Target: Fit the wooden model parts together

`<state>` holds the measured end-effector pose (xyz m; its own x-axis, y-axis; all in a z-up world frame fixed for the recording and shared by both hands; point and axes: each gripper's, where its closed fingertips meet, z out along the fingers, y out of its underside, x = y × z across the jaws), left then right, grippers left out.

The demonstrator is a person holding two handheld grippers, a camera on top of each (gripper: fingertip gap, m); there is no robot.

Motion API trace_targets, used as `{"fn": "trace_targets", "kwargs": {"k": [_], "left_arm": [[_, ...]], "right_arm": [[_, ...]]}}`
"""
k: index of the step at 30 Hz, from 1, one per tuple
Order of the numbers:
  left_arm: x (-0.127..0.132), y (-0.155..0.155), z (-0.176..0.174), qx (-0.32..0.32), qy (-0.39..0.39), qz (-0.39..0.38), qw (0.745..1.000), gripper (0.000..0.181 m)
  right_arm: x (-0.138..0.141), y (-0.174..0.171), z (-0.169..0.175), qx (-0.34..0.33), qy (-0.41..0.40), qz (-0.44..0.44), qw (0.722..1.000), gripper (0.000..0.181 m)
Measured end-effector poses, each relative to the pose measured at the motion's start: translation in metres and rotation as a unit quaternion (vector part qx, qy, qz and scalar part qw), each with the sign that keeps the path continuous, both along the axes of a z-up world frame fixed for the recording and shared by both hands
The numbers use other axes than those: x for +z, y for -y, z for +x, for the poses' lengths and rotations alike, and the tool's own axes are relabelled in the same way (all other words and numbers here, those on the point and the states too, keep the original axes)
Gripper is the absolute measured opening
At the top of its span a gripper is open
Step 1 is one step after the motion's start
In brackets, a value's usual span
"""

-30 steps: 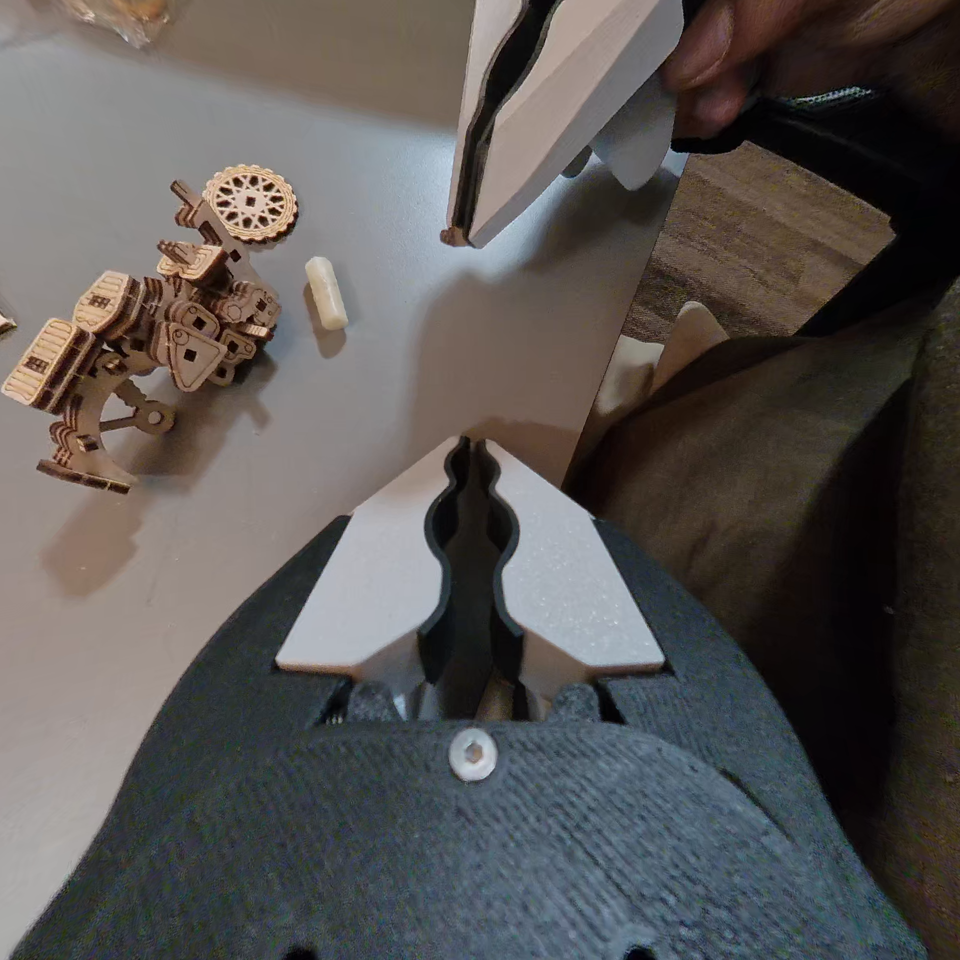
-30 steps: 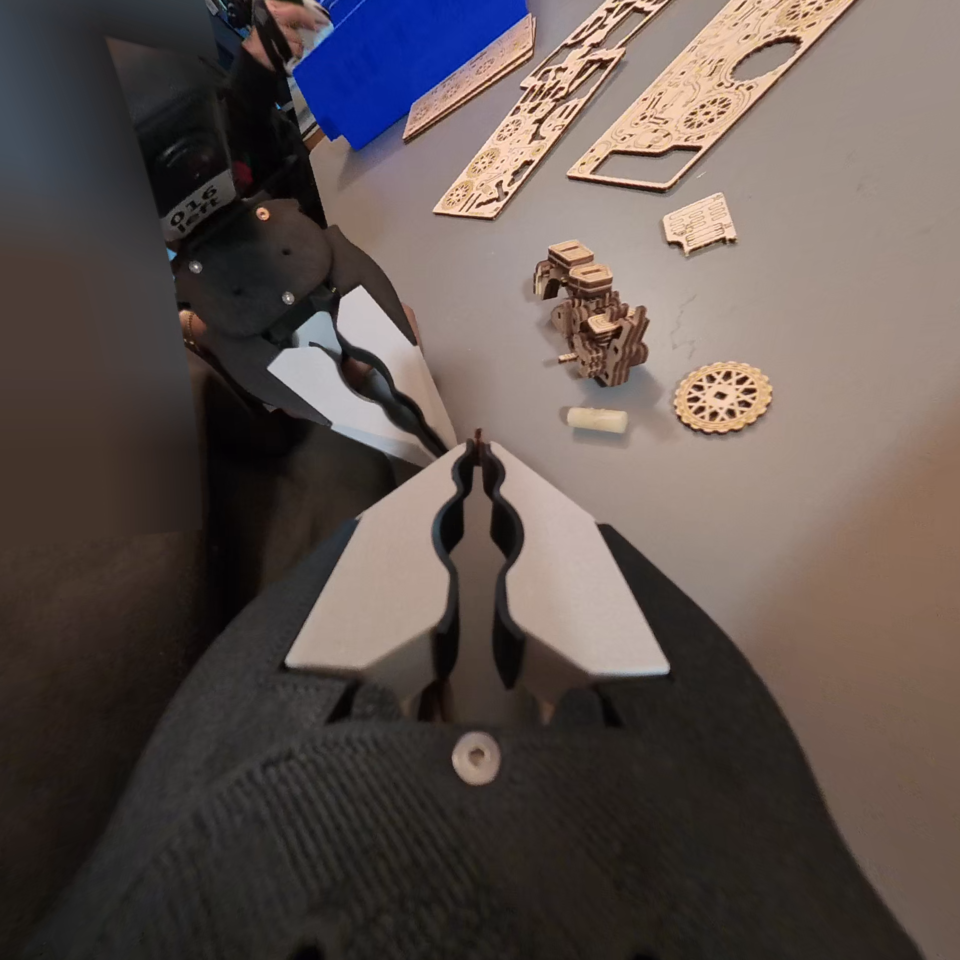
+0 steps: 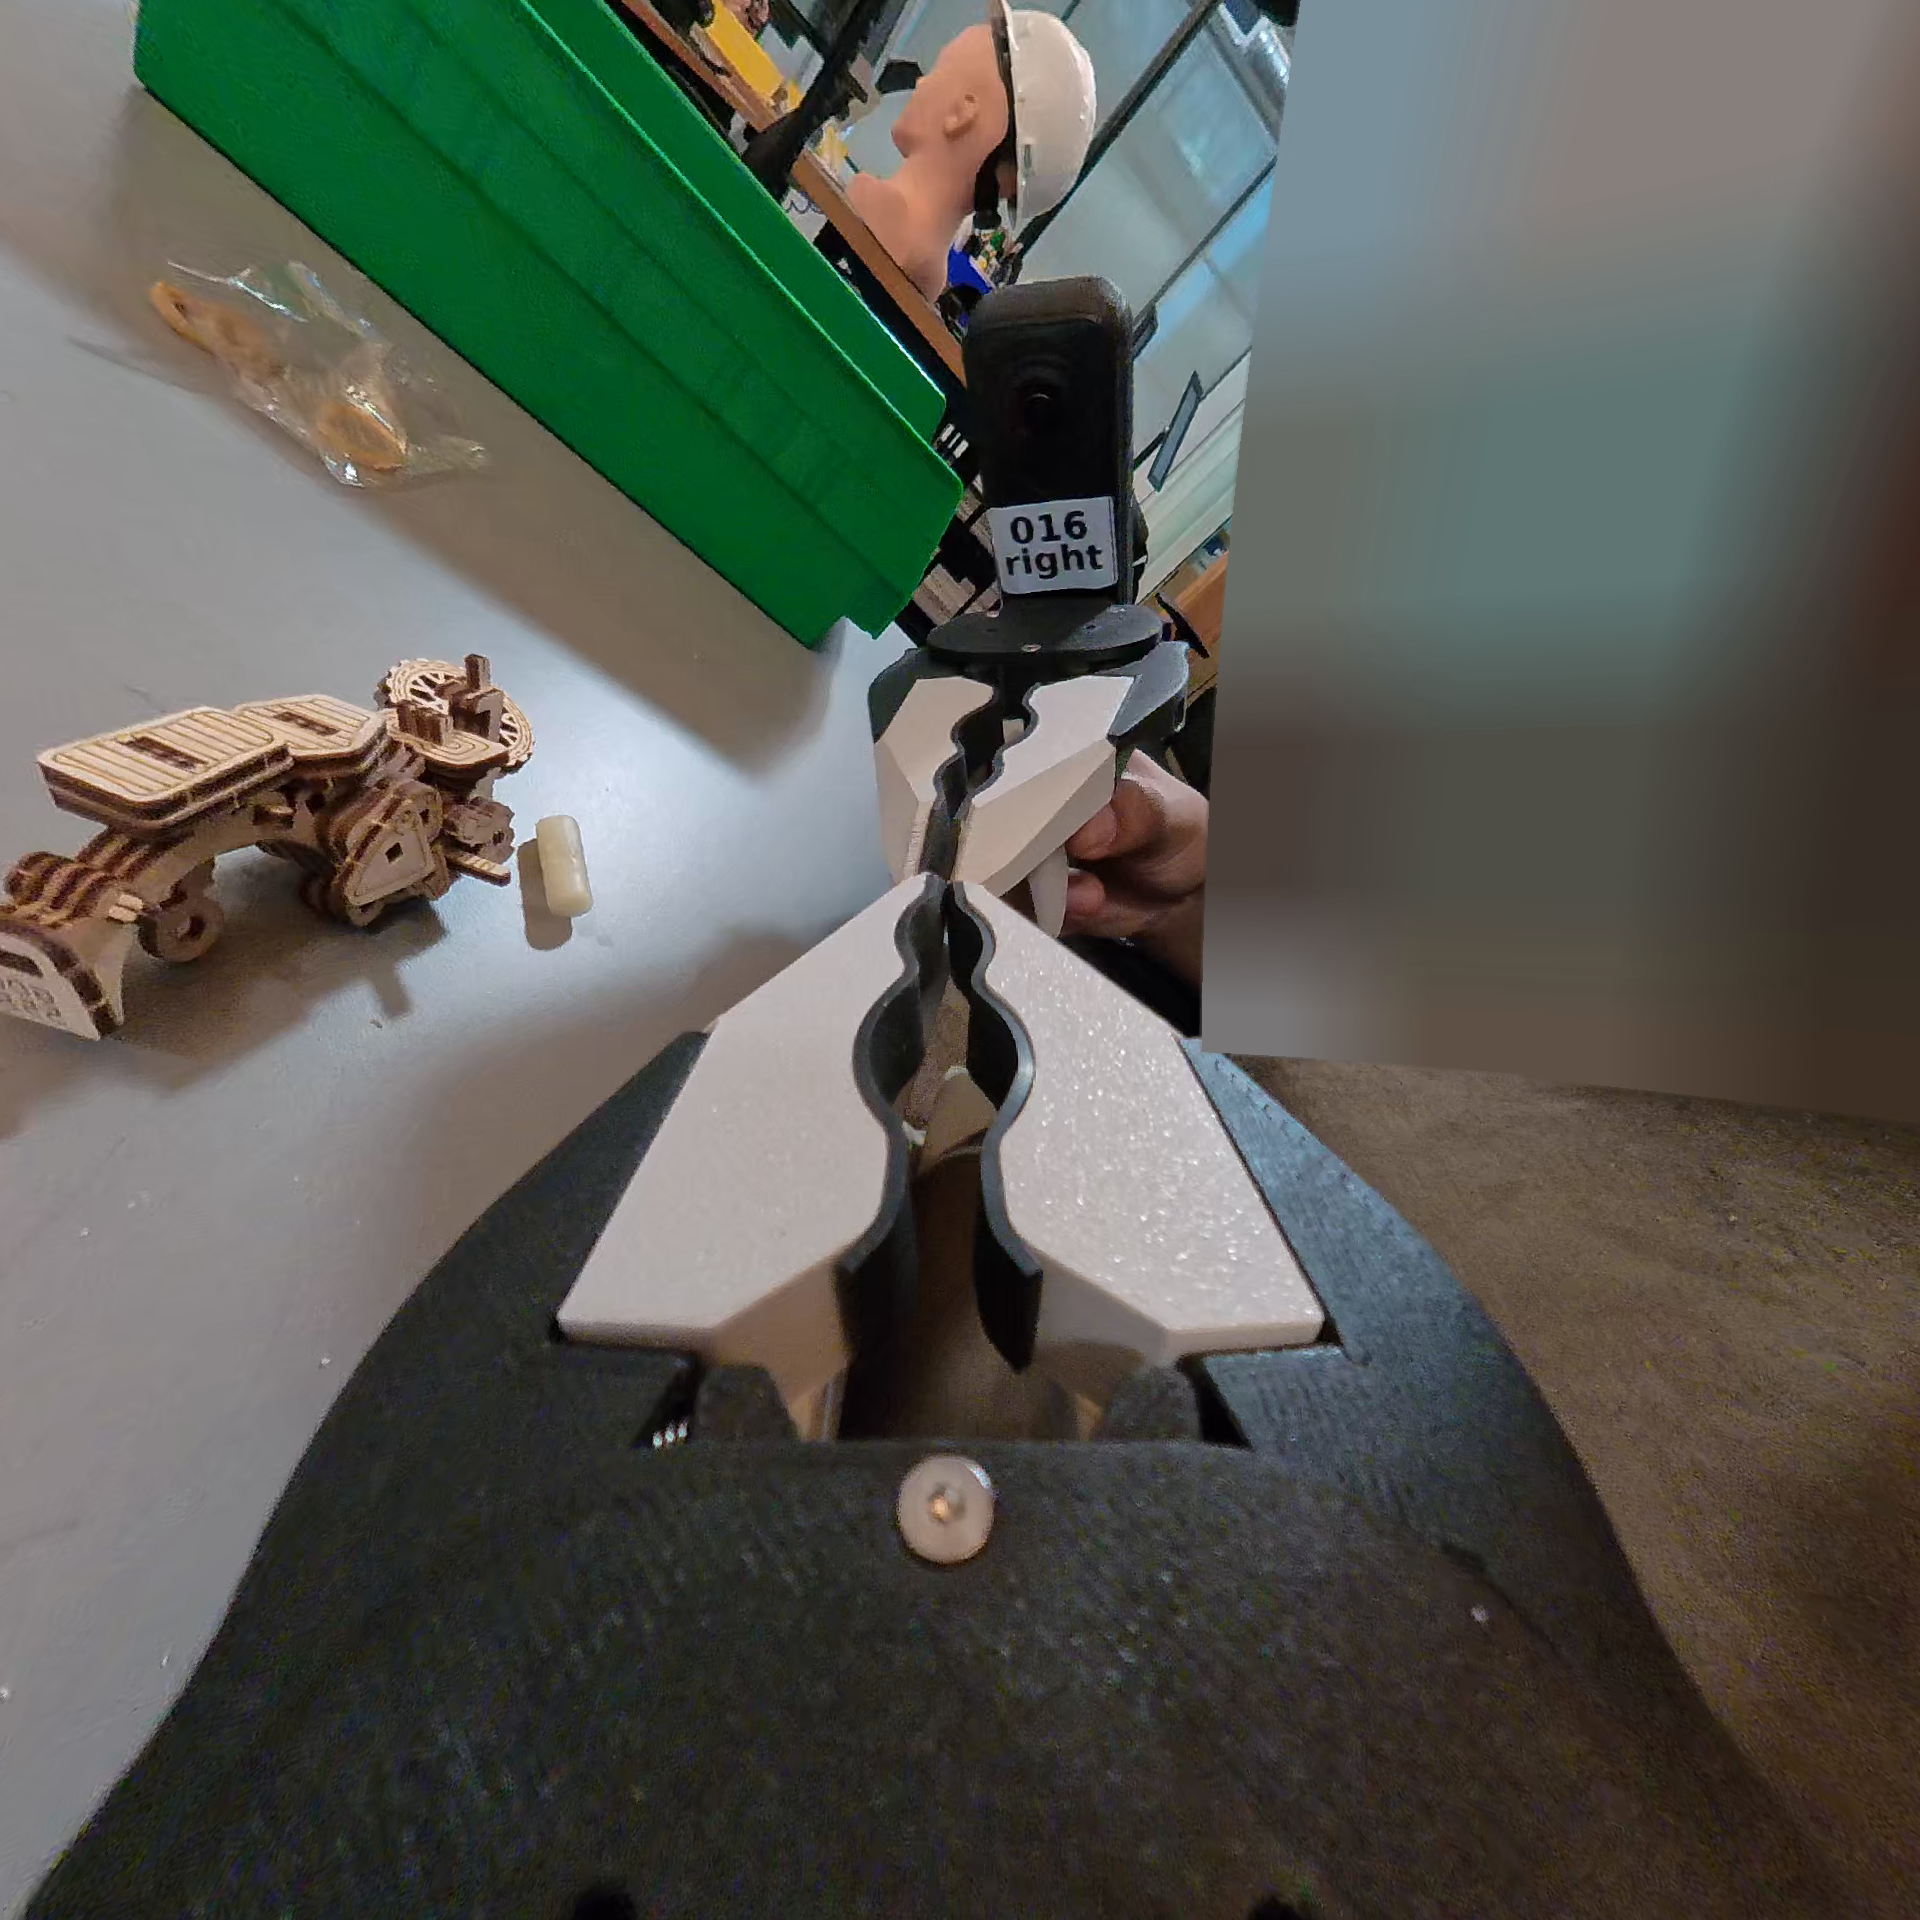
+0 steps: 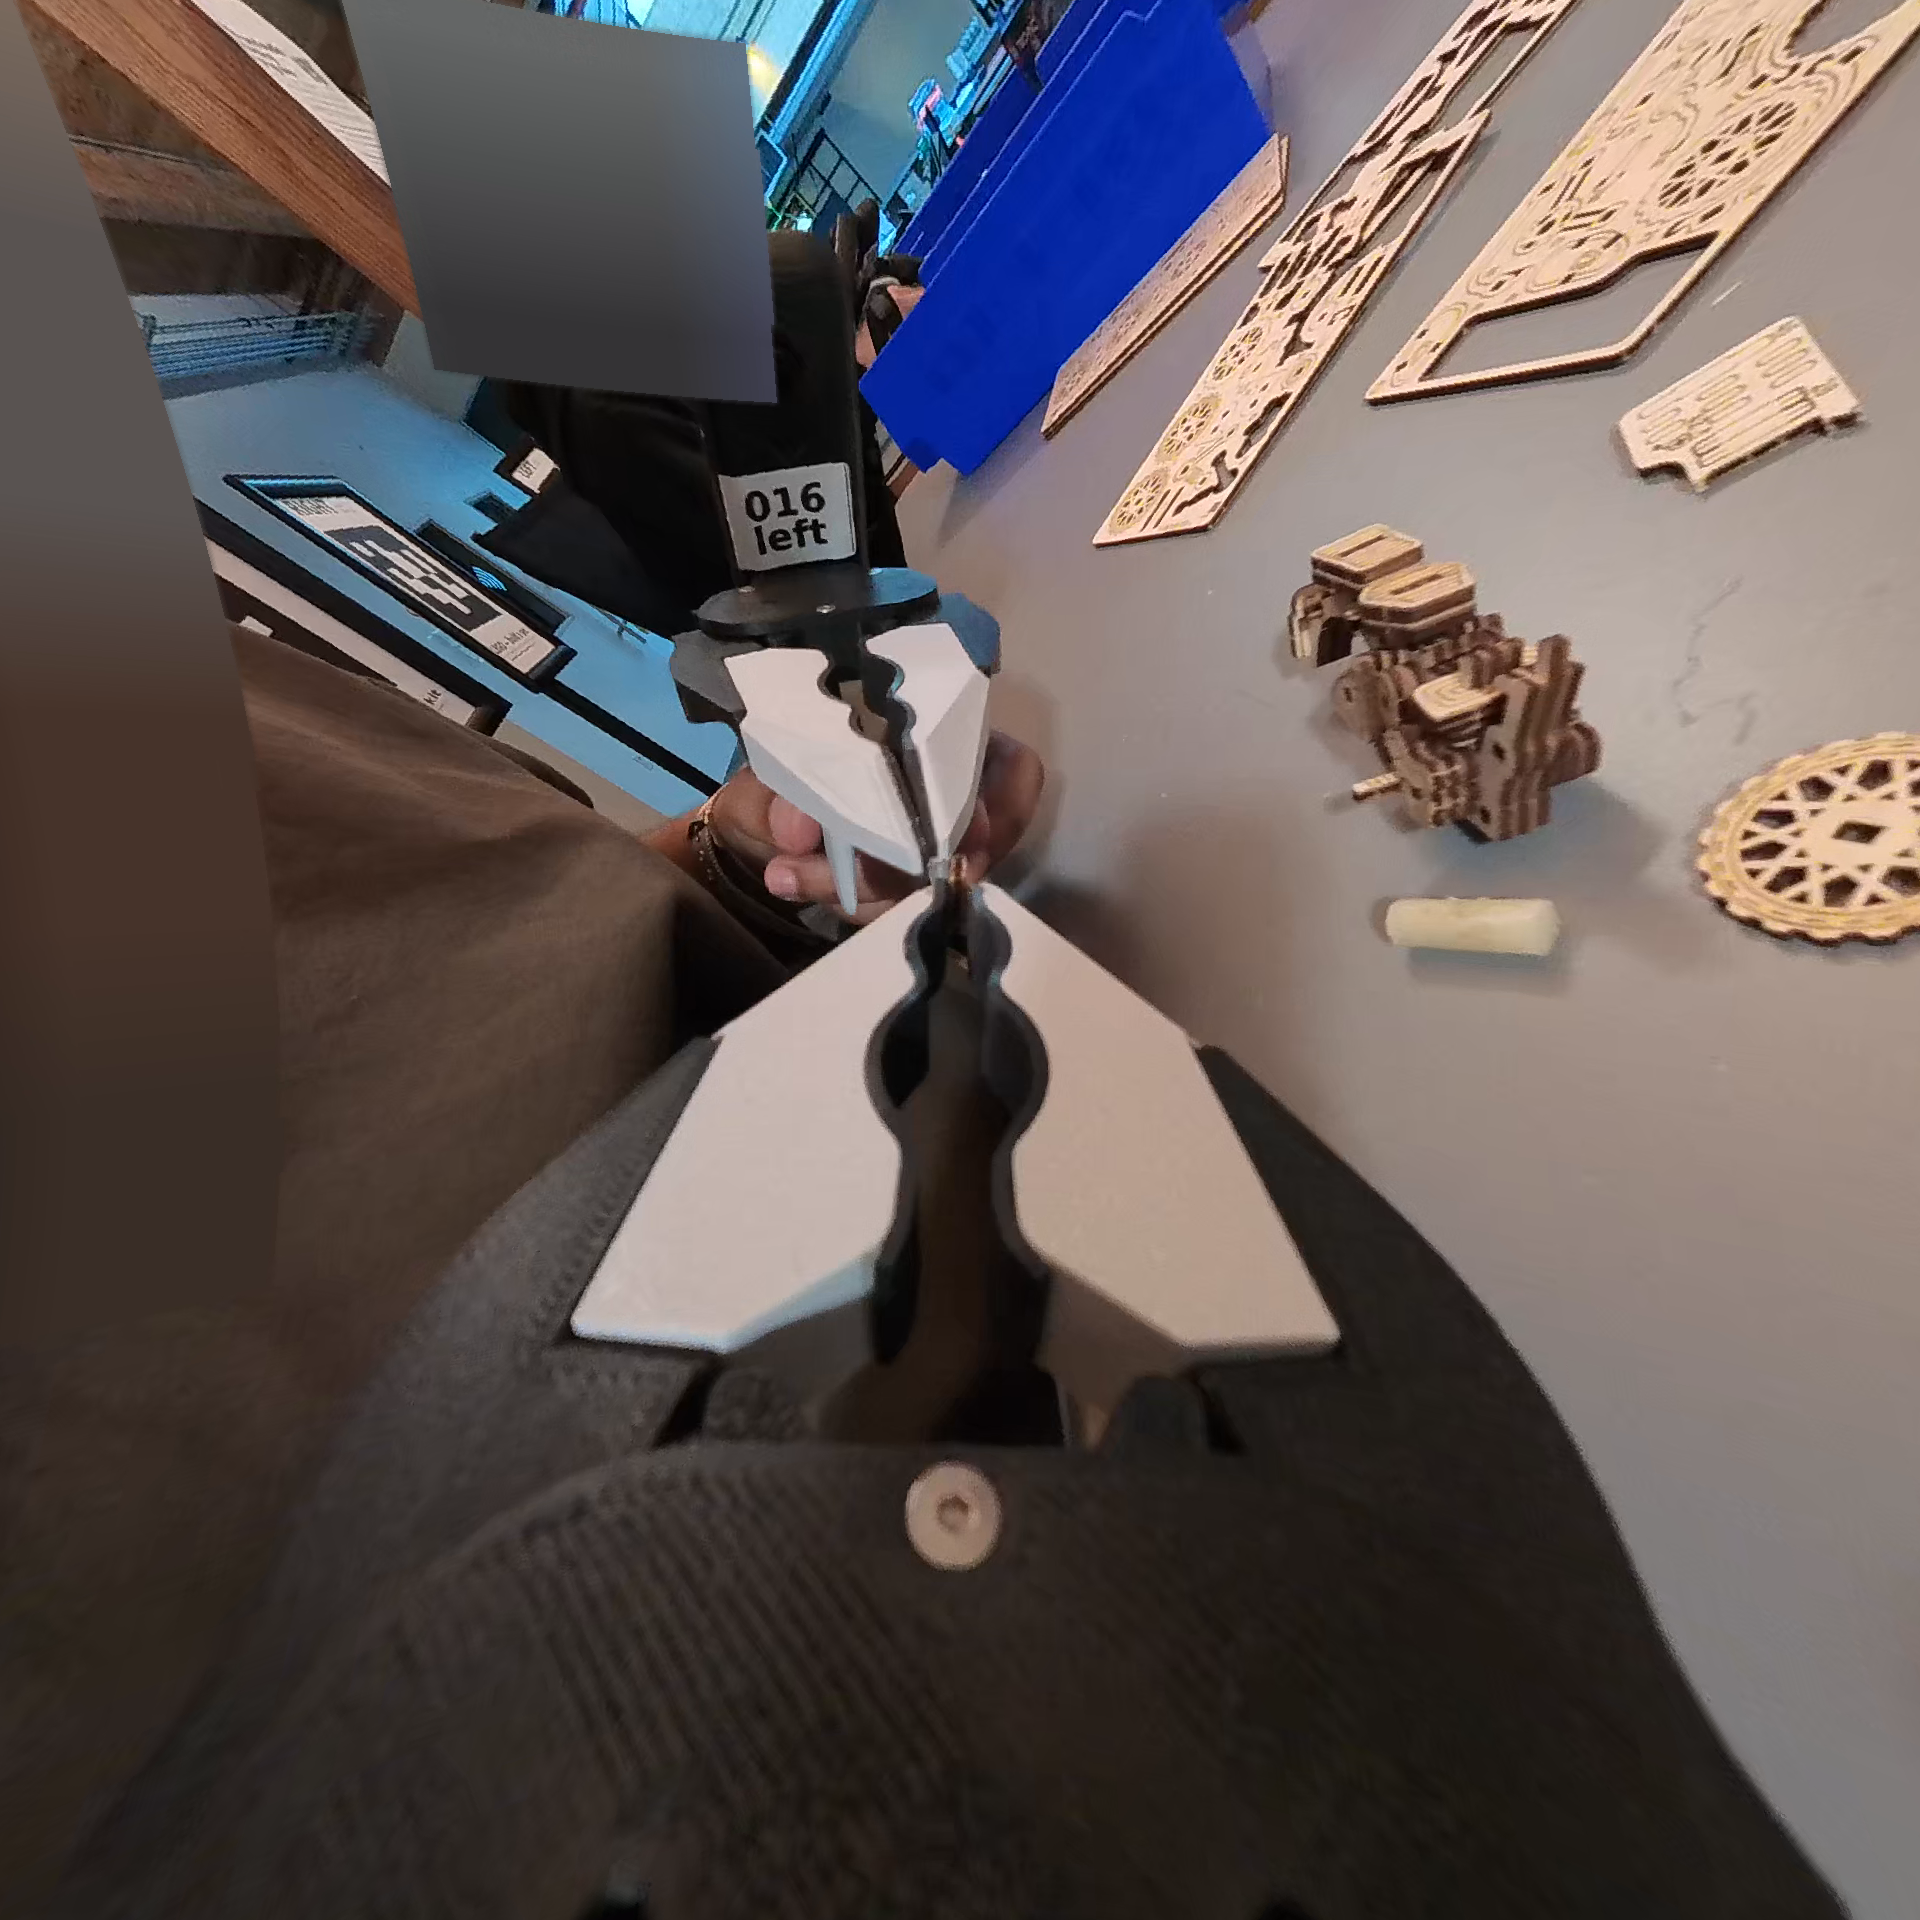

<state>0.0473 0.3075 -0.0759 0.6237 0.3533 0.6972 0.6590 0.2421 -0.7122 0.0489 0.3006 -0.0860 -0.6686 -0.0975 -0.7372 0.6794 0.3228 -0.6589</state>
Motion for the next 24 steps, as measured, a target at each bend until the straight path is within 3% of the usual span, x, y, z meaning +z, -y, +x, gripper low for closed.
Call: {"fn": "trace_targets", "kwargs": {"k": [24], "left_arm": [[-0.0076, 0.0025, -0.0022, 0.013, -0.029, -0.066, 0.997, 0.0]], "right_arm": [[-0.0028, 0.0002, -0.0015, 0.002, 0.079, -0.004, 0.997, 0.001]]}}
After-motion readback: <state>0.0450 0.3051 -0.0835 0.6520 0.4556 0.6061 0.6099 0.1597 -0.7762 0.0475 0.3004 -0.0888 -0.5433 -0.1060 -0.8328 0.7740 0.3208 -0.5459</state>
